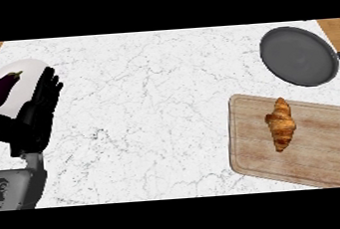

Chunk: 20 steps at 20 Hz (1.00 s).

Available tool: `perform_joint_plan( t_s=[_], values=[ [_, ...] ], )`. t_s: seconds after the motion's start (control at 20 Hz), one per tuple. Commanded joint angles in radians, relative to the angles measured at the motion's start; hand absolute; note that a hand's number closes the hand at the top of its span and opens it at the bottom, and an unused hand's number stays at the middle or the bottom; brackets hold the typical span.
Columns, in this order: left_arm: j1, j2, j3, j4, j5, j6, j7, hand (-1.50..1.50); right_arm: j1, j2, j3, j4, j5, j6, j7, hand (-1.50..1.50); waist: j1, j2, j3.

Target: Pick the croissant from the cutting board and place it in the pan

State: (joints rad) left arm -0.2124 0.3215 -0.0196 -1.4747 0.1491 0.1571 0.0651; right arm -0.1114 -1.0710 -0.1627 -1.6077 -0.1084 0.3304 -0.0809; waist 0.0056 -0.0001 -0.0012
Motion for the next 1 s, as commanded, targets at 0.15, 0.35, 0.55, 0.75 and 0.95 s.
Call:
perform_joint_plan(
  t_s=[0.15,0.35,0.55,0.75,0.95],
  values=[
    [-0.022,-0.031,0.001,-0.001,-0.03,0.001,0.023,0.0,-0.137,0.078,0.072,-0.017,-0.009,0.114,0.118,-1.5,0.004,0.001,0.001],
    [0.024,-0.045,0.019,-0.03,-0.029,-0.002,0.002,0.0,-0.074,0.181,0.096,-0.119,0.036,0.088,0.144,-1.5,-0.004,-0.001,0.001],
    [0.015,-0.027,0.042,-0.013,-0.025,-0.046,0.001,0.0,-0.081,0.177,0.092,-0.225,0.037,0.136,0.311,-1.5,-0.006,-0.002,0.001],
    [-0.016,-0.078,0.017,0.011,-0.069,-0.002,0.0,0.0,-0.1,0.277,0.172,-0.233,0.132,0.086,0.409,-1.5,-0.003,0.0,0.001],
    [-0.034,-0.076,0.053,0.029,-0.065,-0.022,0.006,0.0,-0.104,0.272,0.087,-0.078,0.207,0.157,0.271,-1.5,-0.006,0.0,0.001]
  ],
)
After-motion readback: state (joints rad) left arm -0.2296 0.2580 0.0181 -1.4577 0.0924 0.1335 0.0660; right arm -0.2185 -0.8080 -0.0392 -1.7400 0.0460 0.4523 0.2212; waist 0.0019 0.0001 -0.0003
